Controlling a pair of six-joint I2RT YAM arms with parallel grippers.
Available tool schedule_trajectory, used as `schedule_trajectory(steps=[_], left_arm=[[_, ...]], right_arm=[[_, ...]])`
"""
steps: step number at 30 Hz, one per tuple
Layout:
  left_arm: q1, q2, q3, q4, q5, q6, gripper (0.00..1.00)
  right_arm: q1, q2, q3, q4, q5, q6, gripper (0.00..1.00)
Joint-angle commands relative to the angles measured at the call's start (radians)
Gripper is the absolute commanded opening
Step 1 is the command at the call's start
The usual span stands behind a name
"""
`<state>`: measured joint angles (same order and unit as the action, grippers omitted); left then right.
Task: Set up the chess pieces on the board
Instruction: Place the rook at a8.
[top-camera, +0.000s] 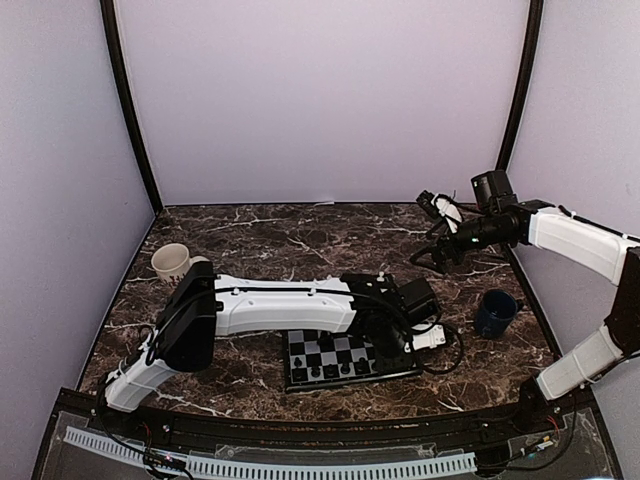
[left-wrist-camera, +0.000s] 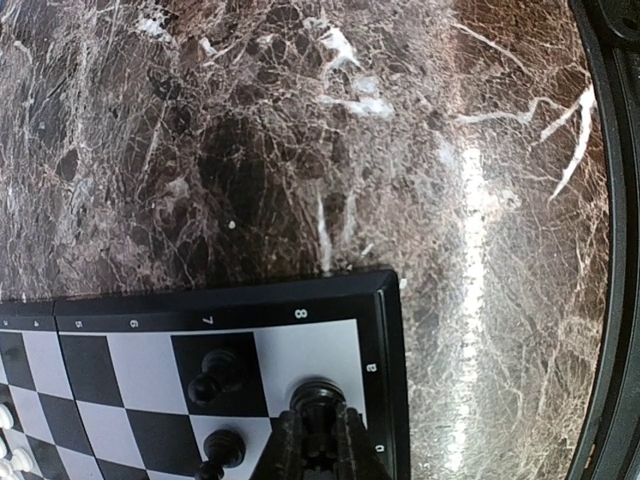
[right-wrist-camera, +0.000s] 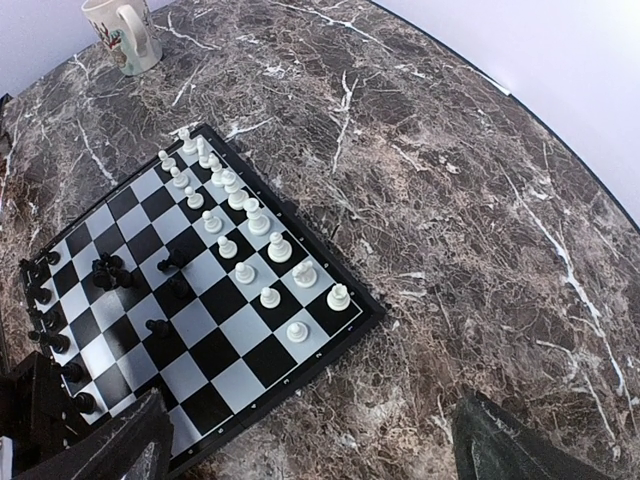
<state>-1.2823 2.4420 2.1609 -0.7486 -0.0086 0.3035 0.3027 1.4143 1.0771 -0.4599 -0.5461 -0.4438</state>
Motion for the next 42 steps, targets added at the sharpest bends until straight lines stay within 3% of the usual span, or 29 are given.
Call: schedule_trajectory(steps=[1,18,24,34,42], left_arm=[[-0.002,0.005,0.03,-0.003,0.026,0.002,0.08],[-0.002,0.025,0.05,0.002,0.014,-0.009,0.09],[-0.002,0.023,0.051,-0.011,0.009,-0.015,0.19],[-0.003,0.007,0.05,-0.026,0.001,-0.035,0.24],[-0.003,-0.118,-0.015,-0.02,-0.006,-0.059,0.26]], right_arm=[[-0.006,-0.007,-0.014,0.018,-0.015,-0.011,0.98],[-0.006,-0.001,-0.017,0.015,-0.021,-0.013,0.98],[-0.005,0.005,-0.017,0.014,-0.026,-0.016,0.98],[-0.006,0.005,-0.012,0.007,-0.03,-0.015,0.98],[-0.006,-0.014,0.056,-0.037,0.016,0.01,0.98]])
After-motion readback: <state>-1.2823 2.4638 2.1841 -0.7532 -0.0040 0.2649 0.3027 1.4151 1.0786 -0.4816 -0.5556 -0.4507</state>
